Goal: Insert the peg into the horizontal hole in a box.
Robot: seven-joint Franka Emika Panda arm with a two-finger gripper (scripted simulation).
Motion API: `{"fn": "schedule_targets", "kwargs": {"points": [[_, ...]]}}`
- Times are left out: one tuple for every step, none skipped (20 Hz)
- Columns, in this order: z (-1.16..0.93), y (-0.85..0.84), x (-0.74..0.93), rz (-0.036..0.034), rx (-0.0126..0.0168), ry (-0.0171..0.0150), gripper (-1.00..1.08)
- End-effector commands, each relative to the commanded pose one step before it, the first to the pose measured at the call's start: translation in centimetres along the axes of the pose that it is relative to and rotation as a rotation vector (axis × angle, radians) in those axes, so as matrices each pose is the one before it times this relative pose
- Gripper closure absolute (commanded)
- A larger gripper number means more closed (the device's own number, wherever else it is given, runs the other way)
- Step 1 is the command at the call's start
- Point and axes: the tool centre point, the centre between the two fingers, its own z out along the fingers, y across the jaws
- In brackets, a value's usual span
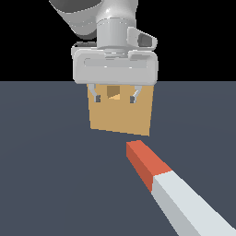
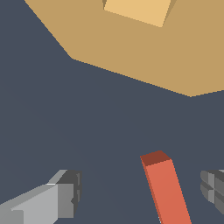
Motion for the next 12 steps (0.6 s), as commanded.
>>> {"fn": "schedule_targets", "kwargs": {"points": [[0.001, 0.001, -0.001, 0.00000, 0.00000, 0.00000, -0.92], [0.010, 0.006, -0.041, 0.00000, 0.00000, 0.00000, -0.92], [0.021, 0.018, -0.050, -0.00119, -0.00014, -0.00006, -0.92], [0.040, 0.031, -0.110, -0.00154, -0.00015, -0.00006, -0.92], [0.056, 0.043, -0.152, -0.00217, -0.00021, -0.00009, -0.92], [0.072, 0.056, -0.193, -0.00283, -0.00028, -0.00011, -0.92], [0.089, 0.069, -0.242, -0.00336, -0.00033, -0.00013, -0.92], [0.105, 0.082, -0.286, -0.00400, -0.00039, -0.00016, -0.92], [0.122, 0.095, -0.331, -0.00461, -0.00045, -0.00018, -0.92], [0.138, 0.108, -0.374, -0.00527, -0.00052, -0.00020, -0.92], [0.155, 0.122, -0.419, -0.00591, -0.00058, -0.00022, -0.92], [0.172, 0.136, -0.466, -0.00653, -0.00065, -0.00024, -0.92]]}}
